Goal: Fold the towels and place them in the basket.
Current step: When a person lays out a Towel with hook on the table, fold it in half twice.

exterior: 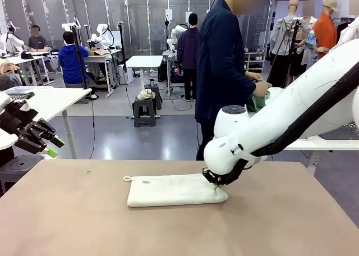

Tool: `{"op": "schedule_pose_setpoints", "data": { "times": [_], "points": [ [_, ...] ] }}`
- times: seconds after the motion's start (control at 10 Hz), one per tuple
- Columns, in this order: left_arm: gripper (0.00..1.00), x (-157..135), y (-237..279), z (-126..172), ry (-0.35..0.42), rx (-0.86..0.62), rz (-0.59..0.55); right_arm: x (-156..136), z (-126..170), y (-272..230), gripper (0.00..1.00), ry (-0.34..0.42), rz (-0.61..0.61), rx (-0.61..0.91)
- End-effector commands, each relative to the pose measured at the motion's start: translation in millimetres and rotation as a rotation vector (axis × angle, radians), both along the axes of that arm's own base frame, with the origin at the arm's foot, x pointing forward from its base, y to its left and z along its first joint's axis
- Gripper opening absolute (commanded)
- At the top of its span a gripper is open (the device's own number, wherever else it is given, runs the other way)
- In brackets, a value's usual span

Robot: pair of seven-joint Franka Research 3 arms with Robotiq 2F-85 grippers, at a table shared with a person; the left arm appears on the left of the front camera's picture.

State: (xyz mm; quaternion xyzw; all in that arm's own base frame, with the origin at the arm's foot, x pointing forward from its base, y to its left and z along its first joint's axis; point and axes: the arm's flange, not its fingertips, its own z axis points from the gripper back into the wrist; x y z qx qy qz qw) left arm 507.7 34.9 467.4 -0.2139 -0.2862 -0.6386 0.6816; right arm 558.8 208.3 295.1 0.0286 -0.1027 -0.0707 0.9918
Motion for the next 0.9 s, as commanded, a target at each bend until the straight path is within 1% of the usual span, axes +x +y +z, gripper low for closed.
{"op": "schedule_pose_setpoints", "data": {
  "times": [0.0,0.2,0.4,0.6,0.8],
  "points": [
    [0.6,-1.4,-0.2,1.6,-0.006,0.002,0.0,-12.4,4.4,-12.5,0.0,-0.011,0.002,0.004],
    [0.6,-1.4,-0.2,1.6,-0.006,0.002,0.0,-15.4,5.4,-17.2,0.0,-0.004,-0.003,0.0],
    [0.6,-1.4,-0.2,1.6,-0.006,0.002,0.0,-18.7,12.7,-20.9,0.0,-0.02,-0.004,-0.009],
    [0.6,-1.4,-0.2,1.6,-0.006,0.002,0.0,-13.7,31.5,-13.9,0.0,-0.055,0.0,-0.025],
    [0.6,-1.4,-0.2,1.6,-0.006,0.002,0.0,-6.9,64.0,7.4,0.0,-0.097,0.02,-0.059]
  ]
}}
